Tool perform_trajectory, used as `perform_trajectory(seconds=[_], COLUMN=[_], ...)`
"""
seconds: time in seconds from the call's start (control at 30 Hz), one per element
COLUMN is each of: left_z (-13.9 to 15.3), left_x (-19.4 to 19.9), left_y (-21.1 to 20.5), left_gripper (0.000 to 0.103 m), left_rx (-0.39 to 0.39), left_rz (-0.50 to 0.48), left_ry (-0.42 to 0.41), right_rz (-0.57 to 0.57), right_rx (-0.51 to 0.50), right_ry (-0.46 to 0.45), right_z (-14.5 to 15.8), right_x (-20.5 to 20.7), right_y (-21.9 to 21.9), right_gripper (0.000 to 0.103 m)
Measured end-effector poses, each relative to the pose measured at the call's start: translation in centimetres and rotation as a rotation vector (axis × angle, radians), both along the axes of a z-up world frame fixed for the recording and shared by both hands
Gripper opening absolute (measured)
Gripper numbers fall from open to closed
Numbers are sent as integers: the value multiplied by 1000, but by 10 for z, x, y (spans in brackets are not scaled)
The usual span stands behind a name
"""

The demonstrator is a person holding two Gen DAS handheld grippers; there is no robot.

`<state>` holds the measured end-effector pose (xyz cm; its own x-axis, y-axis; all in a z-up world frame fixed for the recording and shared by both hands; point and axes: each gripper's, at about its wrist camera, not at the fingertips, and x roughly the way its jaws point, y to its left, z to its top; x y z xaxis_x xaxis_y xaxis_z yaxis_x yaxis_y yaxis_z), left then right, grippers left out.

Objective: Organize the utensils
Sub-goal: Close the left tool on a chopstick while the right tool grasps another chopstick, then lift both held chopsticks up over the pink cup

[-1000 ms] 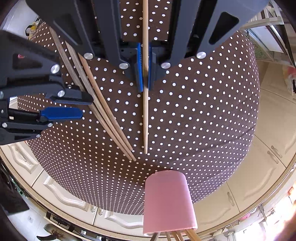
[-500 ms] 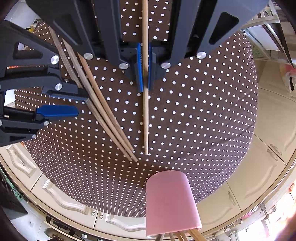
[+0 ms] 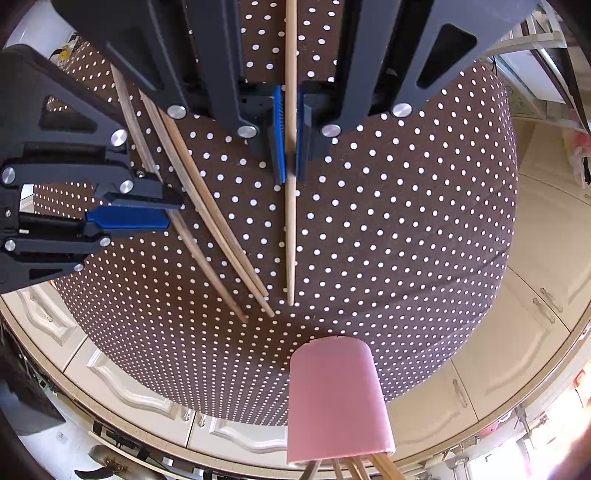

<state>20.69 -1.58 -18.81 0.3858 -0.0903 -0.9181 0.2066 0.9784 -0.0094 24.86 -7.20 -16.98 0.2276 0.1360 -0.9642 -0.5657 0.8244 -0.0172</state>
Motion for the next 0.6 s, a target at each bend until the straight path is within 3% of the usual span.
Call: perform_trajectory(seconds=[0.13,0.27,0.6], left_z=[-1,2,44], left_x=[-8,-13,-26], left_y=[-4,-1,22], left_gripper=[6,6,6], left_rx=[11,-41,-154], left_rz=[-11,-12,5], left_ry=[-26,-48,-205], right_rz=[9,-15,-70], right_rx=[26,80,284], right_ry=[-16,-47,-178], right_z=[1,-2,40], right_x=[-5,-13,-14], right_y=[-6,-23,-75], right_gripper=[7,6,6])
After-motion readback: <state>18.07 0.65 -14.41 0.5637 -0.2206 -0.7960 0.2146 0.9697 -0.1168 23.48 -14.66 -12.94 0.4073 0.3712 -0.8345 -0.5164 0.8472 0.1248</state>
